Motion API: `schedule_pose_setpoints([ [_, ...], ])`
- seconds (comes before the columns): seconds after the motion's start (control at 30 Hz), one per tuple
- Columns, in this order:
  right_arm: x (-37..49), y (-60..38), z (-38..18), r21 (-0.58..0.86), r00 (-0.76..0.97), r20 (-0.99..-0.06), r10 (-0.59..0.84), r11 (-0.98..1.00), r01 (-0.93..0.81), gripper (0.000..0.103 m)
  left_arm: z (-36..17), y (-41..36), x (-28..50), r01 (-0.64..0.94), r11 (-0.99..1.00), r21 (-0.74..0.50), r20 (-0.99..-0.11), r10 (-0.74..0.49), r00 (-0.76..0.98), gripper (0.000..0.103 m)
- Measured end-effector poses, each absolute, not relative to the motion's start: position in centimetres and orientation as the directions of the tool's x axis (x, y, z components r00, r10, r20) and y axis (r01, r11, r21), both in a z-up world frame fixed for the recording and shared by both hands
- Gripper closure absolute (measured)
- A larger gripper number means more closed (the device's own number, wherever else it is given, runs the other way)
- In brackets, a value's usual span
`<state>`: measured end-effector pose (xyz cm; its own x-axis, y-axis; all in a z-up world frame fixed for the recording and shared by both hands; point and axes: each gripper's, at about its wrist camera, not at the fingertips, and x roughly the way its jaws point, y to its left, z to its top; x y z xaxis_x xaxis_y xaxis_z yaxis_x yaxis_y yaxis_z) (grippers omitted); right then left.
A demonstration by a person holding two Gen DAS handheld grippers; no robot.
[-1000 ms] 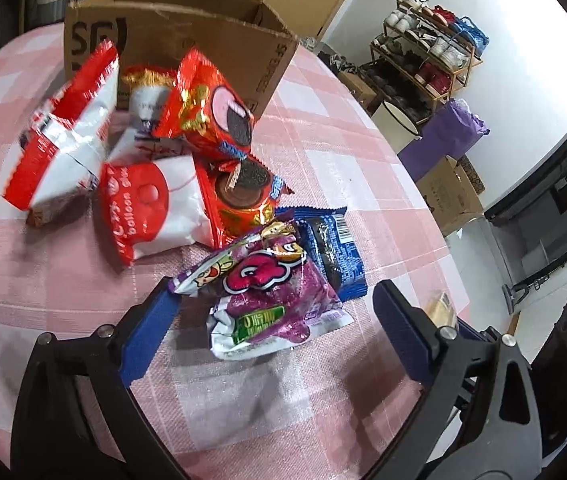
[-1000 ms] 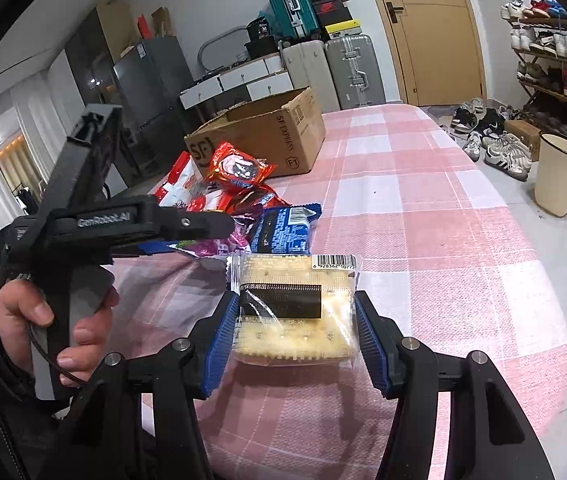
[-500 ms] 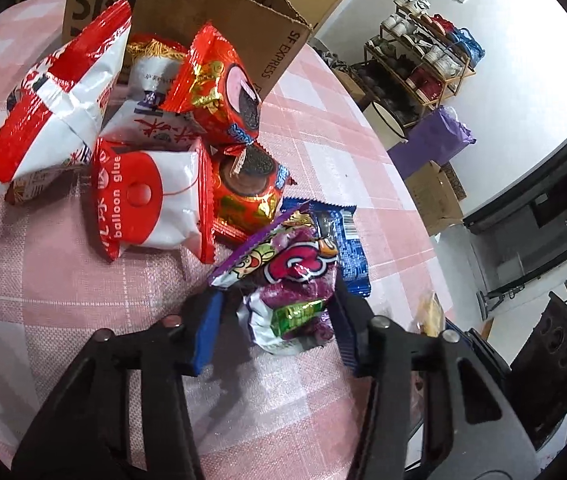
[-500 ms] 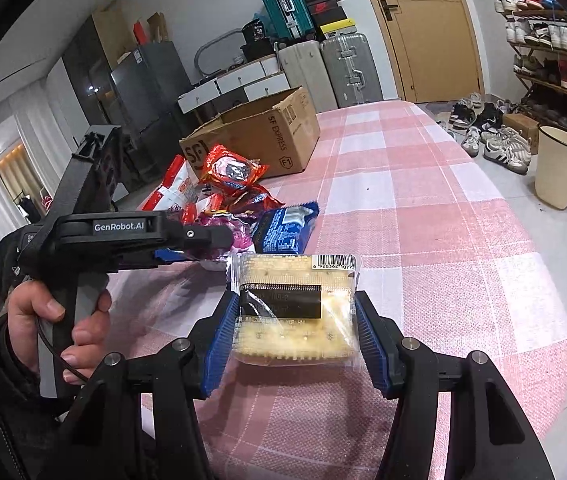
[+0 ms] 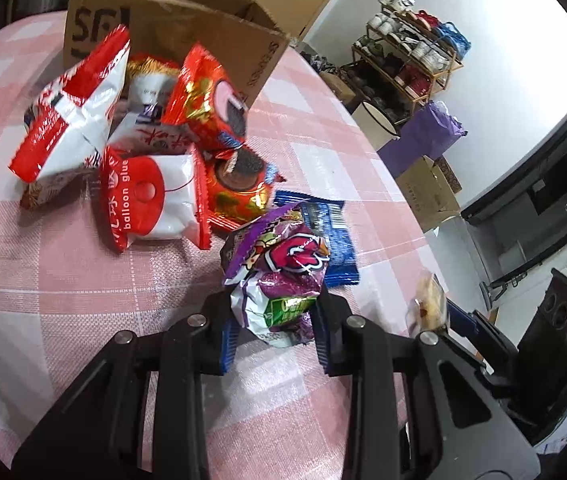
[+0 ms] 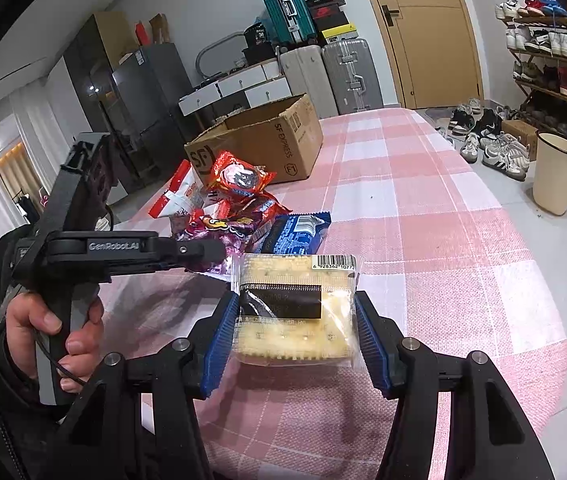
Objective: Organize snacks
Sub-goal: 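Grasp the purple candy bag with the left gripper, then carry both snacks over the box and open both grippers to drop them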
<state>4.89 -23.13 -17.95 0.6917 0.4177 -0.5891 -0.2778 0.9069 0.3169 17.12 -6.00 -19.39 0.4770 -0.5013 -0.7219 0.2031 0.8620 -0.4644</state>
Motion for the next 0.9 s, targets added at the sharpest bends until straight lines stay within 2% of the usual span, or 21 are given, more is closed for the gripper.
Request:
schedule_pose_setpoints([
  [0.17, 4.7, -22.5, -17.3, 0.306, 0.693, -0.583, 0.423, 0.905, -0.295, 0.045, -17.7, -5.2, 15.7, 0.22, 0.855, -0.469, -0.694, -0.511, 0.507, 0.076],
  [0.53, 5.6, -20.3, -13.2, 0.276, 0.712, -0.528, 0.463, 0.886, -0.372, 0.045, -12.4, -1.3, 11.8, 0.243, 0.895, -0.375, -0.656, -0.441, 0.612, 0.076],
  [0.7, 7.3, -18.7, -10.2, 0.276, 0.714, -0.478, 0.511, 0.859, -0.431, 0.045, -8.5, 1.2, 10.6, 0.231, 0.929, -0.288, -0.597, -0.363, 0.716, 0.075],
  [0.9, 9.6, -16.7, -6.8, 0.237, 0.735, -0.438, 0.517, 0.855, -0.461, 0.045, -4.1, 4.0, 10.5, 0.21, 0.946, -0.248, -0.532, -0.314, 0.787, 0.075],
])
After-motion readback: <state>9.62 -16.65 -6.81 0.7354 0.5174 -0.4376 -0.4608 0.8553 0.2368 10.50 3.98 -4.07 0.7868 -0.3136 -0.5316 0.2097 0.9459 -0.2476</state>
